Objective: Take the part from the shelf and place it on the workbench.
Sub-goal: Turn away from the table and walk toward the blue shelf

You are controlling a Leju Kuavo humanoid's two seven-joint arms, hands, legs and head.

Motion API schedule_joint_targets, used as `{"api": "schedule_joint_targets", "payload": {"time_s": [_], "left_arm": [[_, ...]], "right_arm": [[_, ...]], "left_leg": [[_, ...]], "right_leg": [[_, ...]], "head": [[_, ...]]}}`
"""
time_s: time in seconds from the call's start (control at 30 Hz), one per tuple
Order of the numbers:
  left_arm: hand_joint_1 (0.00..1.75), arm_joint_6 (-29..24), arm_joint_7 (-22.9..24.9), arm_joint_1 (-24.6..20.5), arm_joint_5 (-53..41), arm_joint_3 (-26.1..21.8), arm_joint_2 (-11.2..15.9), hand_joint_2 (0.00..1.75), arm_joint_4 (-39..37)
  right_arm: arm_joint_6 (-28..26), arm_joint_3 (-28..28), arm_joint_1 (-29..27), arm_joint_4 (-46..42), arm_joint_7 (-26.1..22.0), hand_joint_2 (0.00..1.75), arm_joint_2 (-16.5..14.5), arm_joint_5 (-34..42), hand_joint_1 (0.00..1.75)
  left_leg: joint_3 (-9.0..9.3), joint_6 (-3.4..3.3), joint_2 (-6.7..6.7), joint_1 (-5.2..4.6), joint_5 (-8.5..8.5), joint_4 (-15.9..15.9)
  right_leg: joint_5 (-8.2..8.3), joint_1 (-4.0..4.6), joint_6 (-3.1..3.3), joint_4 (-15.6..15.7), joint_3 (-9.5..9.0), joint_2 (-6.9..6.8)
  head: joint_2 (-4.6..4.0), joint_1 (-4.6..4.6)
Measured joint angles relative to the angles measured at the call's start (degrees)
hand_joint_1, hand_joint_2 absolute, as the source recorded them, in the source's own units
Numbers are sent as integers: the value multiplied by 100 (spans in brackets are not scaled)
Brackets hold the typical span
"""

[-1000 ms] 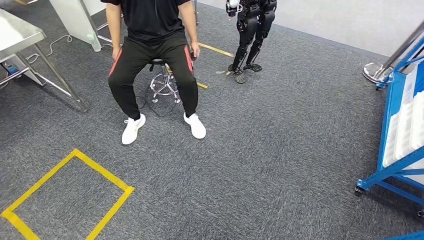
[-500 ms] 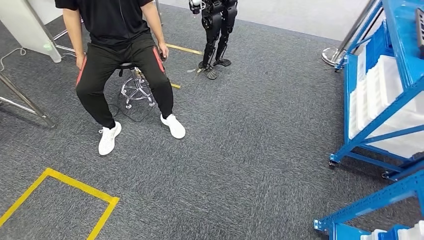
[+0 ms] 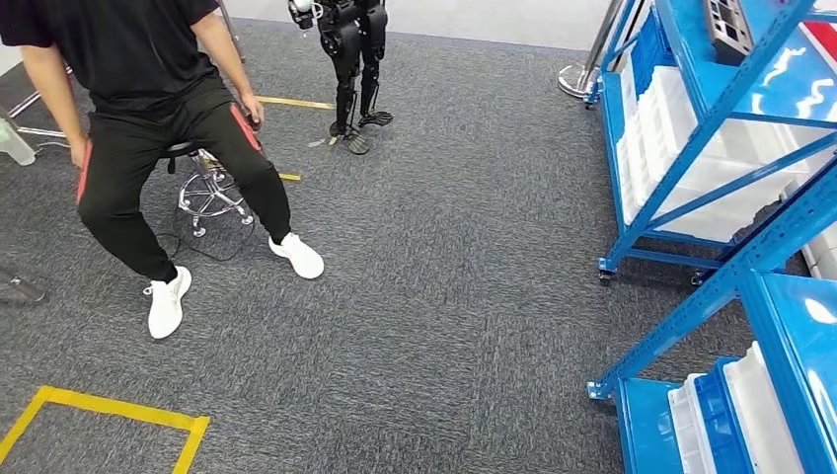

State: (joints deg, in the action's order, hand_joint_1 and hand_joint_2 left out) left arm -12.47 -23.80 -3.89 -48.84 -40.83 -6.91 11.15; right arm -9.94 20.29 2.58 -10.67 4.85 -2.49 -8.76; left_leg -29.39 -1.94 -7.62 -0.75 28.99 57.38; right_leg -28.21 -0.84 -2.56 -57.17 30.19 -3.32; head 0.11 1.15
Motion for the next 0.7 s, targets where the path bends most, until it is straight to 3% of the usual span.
{"api": "schedule_joint_targets", "payload": {"time_s": [0.03, 0.07, 0.13, 0.17, 0.2, 0.23, 0.27, 0.33, 0.37, 0.43, 0.47, 0.5, 0.53, 0.6, 0.67, 0.7], "left_arm": [[0, 0, 0, -10, -1, 0, 2, 0, 1], [0, 0, -1, -14, -1, 0, 4, 0, 1], [0, -1, -1, -4, -1, 0, 9, 0, 1], [0, -1, -1, 8, -1, 0, 9, 0, 0], [0, -1, 0, 21, -1, 0, 9, 0, -1], [0, -1, 0, 30, -1, 0, 9, 0, -1], [0, -1, 1, 34, 0, 0, 9, 0, -1], [0, -1, 11, 36, 1, 0, 12, 0, -1], [0, -1, 25, 39, 5, 0, 12, 0, -4], [0, -1, 57, 41, 16, 0, 11, 0, -11], [0, -1, 69, 42, 25, -1, 10, 0, -14], [0, -1, 76, 39, 35, -2, 11, 0, -13], [0, -2, 81, 34, 49, -3, 13, 0, -12], [0, -2, 84, 25, 72, -5, 20, 0, -10], [0, 10, 92, 28, 78, -7, 28, 0, -9], [0, 19, 103, 32, 75, -7, 32, 0, -9]], "right_arm": [[0, 0, -5, 0, 0, 0, -3, 0, 0], [0, 1, -5, 0, 0, 0, -5, 0, 0], [0, 1, 3, 0, 0, 0, -9, 0, 0], [0, 2, 6, 0, 0, 0, -8, 0, 0], [0, 2, 3, 0, 0, 0, -8, 0, 0], [0, 2, -2, 0, 0, 0, -9, 0, 0], [0, 2, -8, 0, 0, 0, -10, 0, 0], [14, 2, -14, 0, -3, 0, -11, -4, 0], [28, 2, -8, 0, -9, 0, -10, -8, 0], [65, 1, 14, 0, -26, 0, -7, -23, 0], [80, 1, 16, 0, -34, 0, -7, -31, 0], [92, 0, 11, 0, -40, 0, -9, -39, 0], [99, -1, -3, 0, -44, 0, -10, -46, 0], [101, -1, -7, 1, -43, 0, -19, -50, 0], [101, -1, 11, 2, -33, 0, -36, -49, 0], [100, -1, 16, 2, -27, 0, -42, -46, 0]], "left_leg": [[-5, 39, 56, 17, 32, 25], [-45, 80, 197, 40, 122, 124], [-288, 153, 590, 97, 488, 671], [-467, 178, 711, 122, 695, 1064], [-631, 202, 758, 145, 832, 1415], [-729, 226, 773, 171, 860, 1613], [-727, 248, 778, 202, 769, 1599], [-453, 296, 874, 286, 354, 997], [-287, 325, 1033, 326, 192, 623], [-127, 329, 1282, 348, 83, 218], [-127, 297, 1313, 319, 105, 186], [-136, 239, 1242, 285, 93, 181], [-120, 170, 1158, 261, 61, 149], [-93, 36, 991, 234, -12, 73], [-100, -32, 807, 196, -46, 47], [-113, -42, 709, 174, -51, 49]], "right_leg": [[22, -31, 33, 17, -8, 58], [52, -67, 80, 35, -12, 118], [106, -118, 157, 53, -2, 235], [124, -114, 180, 52, 25, 298], [137, -109, 186, 50, 46, 370], [148, -105, 186, 47, 60, 445], [157, -107, 180, 42, 65, 525], [163, -122, 157, 12, 73, 686], [156, -116, 126, -29, 98, 762], [158, -94, 25, -99, 201, 900], [177, -88, -37, -110, 255, 971], [206, -97, -99, -91, 303, 1045], [219, -108, -141, -98, 341, 1035], [94, -102, -143, -343, 490, 780], [-227, -85, -69, -1033, 821, 474], [-370, -84, -53, -1408, 993, 427]], "head": [[0, -4], [0, -10], [0, -25], [0, -29], [0, -31], [0, -31], [0, -32], [0, -32], [0, -35], [0, -23], [0, -17], [0, -9], [0, -5], [0, 14], [0, 38], [0, 44]]}}
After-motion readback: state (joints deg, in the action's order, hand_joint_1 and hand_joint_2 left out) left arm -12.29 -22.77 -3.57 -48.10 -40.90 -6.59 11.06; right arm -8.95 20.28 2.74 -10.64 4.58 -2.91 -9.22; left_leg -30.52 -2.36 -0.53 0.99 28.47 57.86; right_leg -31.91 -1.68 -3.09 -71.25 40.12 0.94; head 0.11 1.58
